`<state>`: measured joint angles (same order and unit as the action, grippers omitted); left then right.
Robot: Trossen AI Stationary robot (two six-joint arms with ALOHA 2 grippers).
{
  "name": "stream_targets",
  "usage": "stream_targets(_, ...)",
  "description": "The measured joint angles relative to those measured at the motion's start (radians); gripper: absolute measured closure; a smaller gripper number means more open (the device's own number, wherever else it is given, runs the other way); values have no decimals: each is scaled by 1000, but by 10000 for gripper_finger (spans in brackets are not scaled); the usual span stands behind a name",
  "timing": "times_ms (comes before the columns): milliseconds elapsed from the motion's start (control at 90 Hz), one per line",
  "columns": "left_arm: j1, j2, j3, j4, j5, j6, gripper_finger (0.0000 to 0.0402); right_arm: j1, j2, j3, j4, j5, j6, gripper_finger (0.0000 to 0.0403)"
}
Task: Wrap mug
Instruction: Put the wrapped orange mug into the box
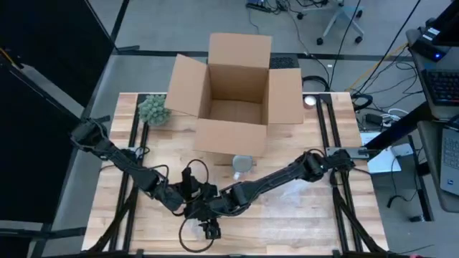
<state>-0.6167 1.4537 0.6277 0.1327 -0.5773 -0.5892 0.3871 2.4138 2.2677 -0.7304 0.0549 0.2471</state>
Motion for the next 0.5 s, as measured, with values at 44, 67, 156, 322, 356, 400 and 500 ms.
stream_targets(44,0,0,0,3,0,0,240,1,6,0,-16,14,-16,135)
stream_targets(67,0,0,0,4,0,0,240,2,8,0,-18,22,-20,135)
stream_targets(156,-1,0,0,5,0,7,240,7,25,-1,-33,41,-47,136)
stream_targets(322,-1,-26,7,-28,32,-3,240,7,43,-2,-59,80,-76,155)
stream_targets(356,-1,-37,19,-49,45,-1,240,6,48,-2,-69,81,-78,162)
stream_targets(400,-3,-56,37,-101,60,4,240,6,51,-1,-77,85,-81,173)
stream_targets(500,-19,-105,67,-201,73,0,240,6,51,-1,-98,86,-100,204)
